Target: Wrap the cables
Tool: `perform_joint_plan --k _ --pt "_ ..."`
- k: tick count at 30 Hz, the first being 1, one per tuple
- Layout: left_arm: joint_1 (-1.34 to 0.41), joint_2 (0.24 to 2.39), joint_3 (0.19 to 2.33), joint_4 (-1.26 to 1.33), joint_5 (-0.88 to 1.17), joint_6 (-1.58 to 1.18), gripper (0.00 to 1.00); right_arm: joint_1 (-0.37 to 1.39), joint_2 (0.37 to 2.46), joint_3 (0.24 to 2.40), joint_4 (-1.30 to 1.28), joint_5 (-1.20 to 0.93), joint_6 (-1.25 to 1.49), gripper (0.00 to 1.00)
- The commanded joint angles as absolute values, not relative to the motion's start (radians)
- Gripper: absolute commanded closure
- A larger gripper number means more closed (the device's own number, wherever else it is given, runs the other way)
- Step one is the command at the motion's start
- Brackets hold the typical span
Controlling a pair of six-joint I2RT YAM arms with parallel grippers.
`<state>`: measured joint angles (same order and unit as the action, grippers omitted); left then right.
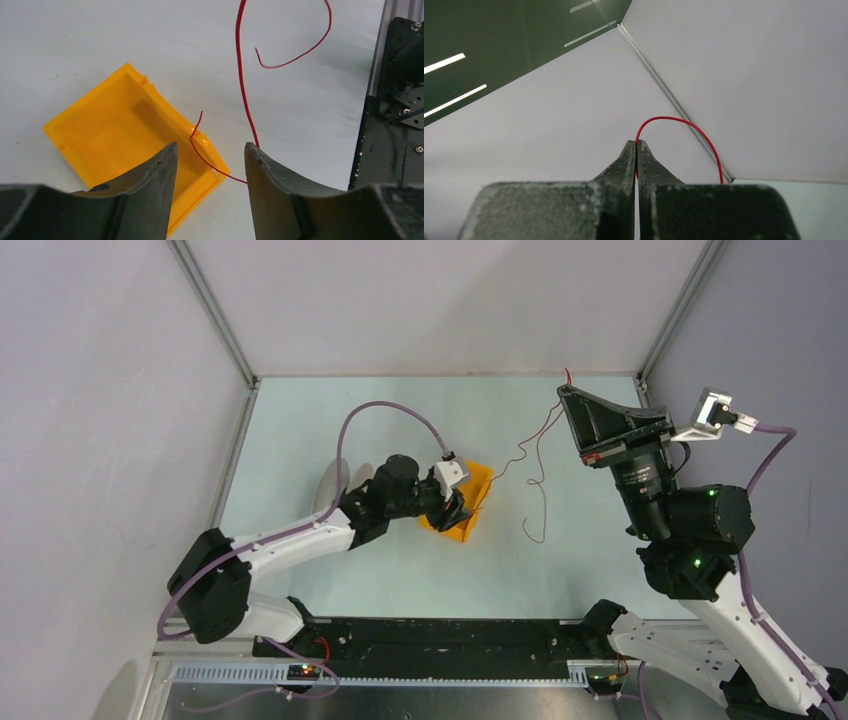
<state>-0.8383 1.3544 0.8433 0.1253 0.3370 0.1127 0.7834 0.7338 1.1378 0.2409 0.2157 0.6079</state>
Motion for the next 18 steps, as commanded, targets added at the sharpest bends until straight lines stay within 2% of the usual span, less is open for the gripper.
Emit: perform_joint_plan --k 1,8,12,18 --pt "-0.862 1.377 0.855 0.221 0.37 0.1 0.44 0.782 0.721 1.172 0.26 0.246 0.616 1.0" --pt "-0.888 1.374 0.818 0.249 0.286 0.061 0.44 0.782 0.719 1.172 0.23 0.268 0.602 1.0" --pt "-0.888 1.322 0.797 0.258 0.141 0.036 0.44 0.78 0.718 1.172 0.222 0.271 0.599 1.0" --pt "-0.907 1.216 0.765 0.265 0.08 0.01 0.44 0.781 0.722 1.173 0.221 0.284 0.601 1.0"
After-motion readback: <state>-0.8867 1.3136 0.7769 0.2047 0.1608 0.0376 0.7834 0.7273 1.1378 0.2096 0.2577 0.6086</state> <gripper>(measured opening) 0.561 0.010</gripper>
